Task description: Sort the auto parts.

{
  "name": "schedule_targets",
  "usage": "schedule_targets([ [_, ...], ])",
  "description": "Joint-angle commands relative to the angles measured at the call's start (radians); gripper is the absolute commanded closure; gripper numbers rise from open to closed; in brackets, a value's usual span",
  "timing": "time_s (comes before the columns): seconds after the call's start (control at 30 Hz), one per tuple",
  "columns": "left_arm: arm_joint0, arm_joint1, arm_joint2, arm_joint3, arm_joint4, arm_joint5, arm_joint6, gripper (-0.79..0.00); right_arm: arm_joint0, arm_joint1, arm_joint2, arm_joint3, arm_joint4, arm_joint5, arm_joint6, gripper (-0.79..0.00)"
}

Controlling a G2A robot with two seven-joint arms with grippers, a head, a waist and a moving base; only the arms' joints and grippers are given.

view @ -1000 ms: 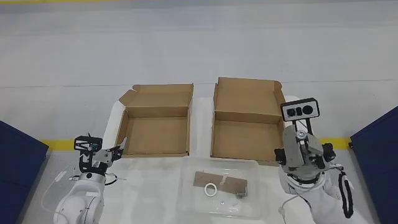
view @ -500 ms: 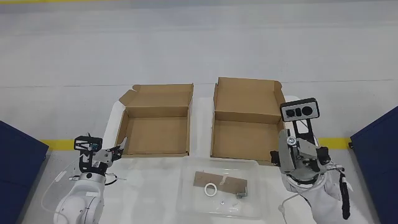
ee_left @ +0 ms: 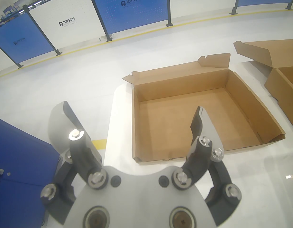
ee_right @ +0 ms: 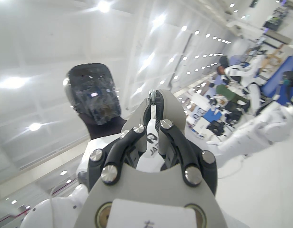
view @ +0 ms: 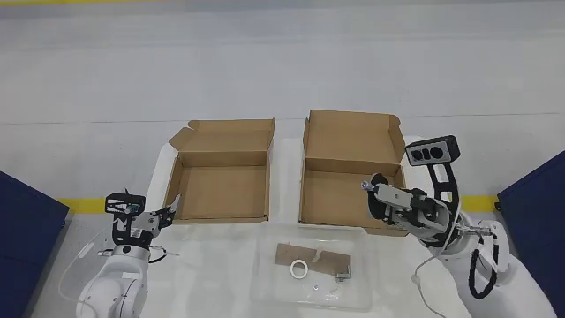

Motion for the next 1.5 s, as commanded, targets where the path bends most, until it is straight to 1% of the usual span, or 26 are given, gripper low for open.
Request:
schedule_targets([
  [0.0, 0.000, 0.000, 0.000, 0.000, 0.000, 0.000, 0.000, -0.785, -0.024, 0.005, 0.043, 0.004, -0.087, 0.020, 0.001, 0.000],
  [0.13, 0.000, 0.000, 0.000, 0.000, 0.000, 0.000, 0.000, -0.785, -0.072, 0.010, 0.103, 0.017, -0.195, 0.014, 0.009, 0.000],
  [0.4, 0.000, 0.000, 0.000, 0.000, 0.000, 0.000, 0.000, -0.785, -0.072, 0.010, 0.103, 0.017, -0.195, 0.014, 0.009, 0.000],
  [0.43, 0.000, 0.000, 0.000, 0.000, 0.000, 0.000, 0.000, -0.785, -0.068, 0.011, 0.112, 0.019, -0.233, 0.027, -0.011, 0.000],
  [0.53, 0.000, 0.000, 0.000, 0.000, 0.000, 0.000, 0.000, -0.785, -0.040, 0.017, 0.146, 0.032, -0.398, 0.155, -0.088, 0.000],
  [0.73, 0.000, 0.000, 0.000, 0.000, 0.000, 0.000, 0.000, -0.785, 0.070, 0.028, 0.151, 0.053, -0.607, 0.360, -0.116, 0.000],
  [0.87, 0.000, 0.000, 0.000, 0.000, 0.000, 0.000, 0.000, -0.785, 0.163, 0.032, 0.094, 0.085, -0.750, 0.463, -0.095, 0.000],
  [0.97, 0.000, 0.000, 0.000, 0.000, 0.000, 0.000, 0.000, -0.785, 0.244, 0.032, 0.019, 0.136, -0.873, 0.530, -0.083, 0.000],
  [1.07, 0.000, 0.000, 0.000, 0.000, 0.000, 0.000, 0.000, -0.785, 0.323, 0.026, -0.071, 0.207, -0.946, 0.565, -0.070, 0.000],
  [1.17, 0.000, 0.000, 0.000, 0.000, 0.000, 0.000, 0.000, -0.785, 0.378, 0.016, -0.132, 0.269, -0.939, 0.571, -0.059, 0.000],
  [1.47, 0.000, 0.000, 0.000, 0.000, 0.000, 0.000, 0.000, -0.785, 0.378, 0.016, -0.132, 0.269, -0.939, 0.571, -0.059, 0.000],
])
